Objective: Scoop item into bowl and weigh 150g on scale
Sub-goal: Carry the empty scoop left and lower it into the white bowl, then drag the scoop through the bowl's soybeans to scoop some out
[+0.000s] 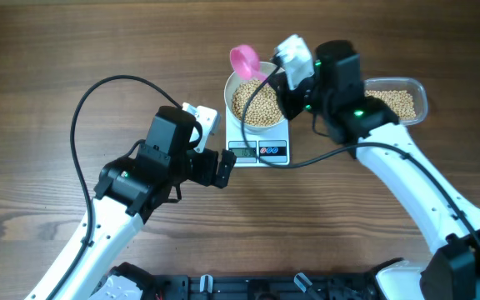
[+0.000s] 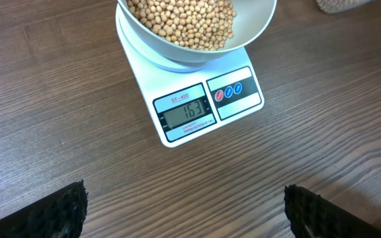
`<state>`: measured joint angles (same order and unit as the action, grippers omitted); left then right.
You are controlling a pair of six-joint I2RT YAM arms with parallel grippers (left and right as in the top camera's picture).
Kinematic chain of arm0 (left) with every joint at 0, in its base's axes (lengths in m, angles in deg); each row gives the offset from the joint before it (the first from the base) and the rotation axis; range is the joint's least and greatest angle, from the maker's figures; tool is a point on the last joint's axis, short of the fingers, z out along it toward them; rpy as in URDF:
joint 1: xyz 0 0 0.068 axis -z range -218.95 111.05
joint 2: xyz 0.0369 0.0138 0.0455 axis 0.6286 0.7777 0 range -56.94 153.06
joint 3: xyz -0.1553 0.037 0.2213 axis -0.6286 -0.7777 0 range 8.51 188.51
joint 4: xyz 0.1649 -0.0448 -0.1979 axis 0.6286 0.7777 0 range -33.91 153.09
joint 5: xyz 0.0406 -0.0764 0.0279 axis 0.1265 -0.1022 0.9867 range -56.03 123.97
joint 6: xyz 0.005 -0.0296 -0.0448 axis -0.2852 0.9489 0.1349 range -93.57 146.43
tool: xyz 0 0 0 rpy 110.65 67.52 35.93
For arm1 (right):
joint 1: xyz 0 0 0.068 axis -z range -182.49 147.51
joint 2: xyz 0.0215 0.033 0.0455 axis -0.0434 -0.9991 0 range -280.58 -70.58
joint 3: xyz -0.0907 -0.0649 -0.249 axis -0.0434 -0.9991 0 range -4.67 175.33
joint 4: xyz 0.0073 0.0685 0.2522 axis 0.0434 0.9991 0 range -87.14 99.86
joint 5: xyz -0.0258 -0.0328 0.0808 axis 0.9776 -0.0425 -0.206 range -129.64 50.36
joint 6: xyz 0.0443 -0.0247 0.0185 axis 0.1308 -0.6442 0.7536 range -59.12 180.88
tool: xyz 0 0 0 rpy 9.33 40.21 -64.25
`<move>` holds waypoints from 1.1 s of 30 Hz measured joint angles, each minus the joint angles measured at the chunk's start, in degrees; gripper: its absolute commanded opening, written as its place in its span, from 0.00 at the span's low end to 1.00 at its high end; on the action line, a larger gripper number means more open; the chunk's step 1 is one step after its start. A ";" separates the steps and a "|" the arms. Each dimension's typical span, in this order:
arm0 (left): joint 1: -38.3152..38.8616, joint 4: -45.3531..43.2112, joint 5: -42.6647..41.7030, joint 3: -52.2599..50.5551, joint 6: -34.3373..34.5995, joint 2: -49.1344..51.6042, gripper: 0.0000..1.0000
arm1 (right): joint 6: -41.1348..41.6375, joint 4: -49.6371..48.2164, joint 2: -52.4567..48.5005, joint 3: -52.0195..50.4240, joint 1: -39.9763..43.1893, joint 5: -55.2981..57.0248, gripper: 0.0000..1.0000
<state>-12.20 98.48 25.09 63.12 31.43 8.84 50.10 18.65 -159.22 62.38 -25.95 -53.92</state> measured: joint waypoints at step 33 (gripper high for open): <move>0.00 0.02 0.00 0.00 0.00 0.00 1.00 | -9.11 13.03 -3.30 0.00 -2.73 11.28 0.04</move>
<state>-12.20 98.50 25.09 63.12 31.43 8.84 40.98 31.68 -162.52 62.38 -28.68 -42.64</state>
